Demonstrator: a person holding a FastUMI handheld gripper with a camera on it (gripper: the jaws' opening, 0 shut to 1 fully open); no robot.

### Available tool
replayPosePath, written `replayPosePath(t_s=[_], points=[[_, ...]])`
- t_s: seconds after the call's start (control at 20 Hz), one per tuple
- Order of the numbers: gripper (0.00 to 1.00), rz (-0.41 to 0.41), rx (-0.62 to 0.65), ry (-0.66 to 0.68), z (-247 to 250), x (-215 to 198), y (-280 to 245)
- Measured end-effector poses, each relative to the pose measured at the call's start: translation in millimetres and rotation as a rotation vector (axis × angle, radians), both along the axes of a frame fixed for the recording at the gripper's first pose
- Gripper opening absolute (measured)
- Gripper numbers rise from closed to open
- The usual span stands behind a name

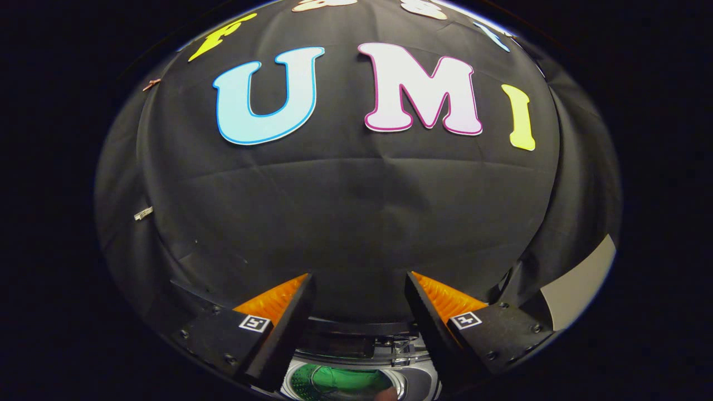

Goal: Put the clothes into the washing machine and then close the washing machine lid.

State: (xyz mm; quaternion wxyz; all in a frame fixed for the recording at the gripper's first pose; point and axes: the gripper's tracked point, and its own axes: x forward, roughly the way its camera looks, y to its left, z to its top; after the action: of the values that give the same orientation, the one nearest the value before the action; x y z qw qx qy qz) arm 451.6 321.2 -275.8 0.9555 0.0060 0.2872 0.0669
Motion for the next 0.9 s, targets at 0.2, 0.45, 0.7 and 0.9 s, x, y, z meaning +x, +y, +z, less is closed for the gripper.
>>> replayPosePath(t_s=[0.2,0.45,0.7,0.9], points=[[1.0,0.011,0.0,0.009,1,-13,-2],[1.0,0.008,0.0,0.0,5,-33,-4],[1.0,0.009,0.002,-0.048,9,-55,-6],[1.0,0.011,0.003,-0.065,8,-73,-8]])
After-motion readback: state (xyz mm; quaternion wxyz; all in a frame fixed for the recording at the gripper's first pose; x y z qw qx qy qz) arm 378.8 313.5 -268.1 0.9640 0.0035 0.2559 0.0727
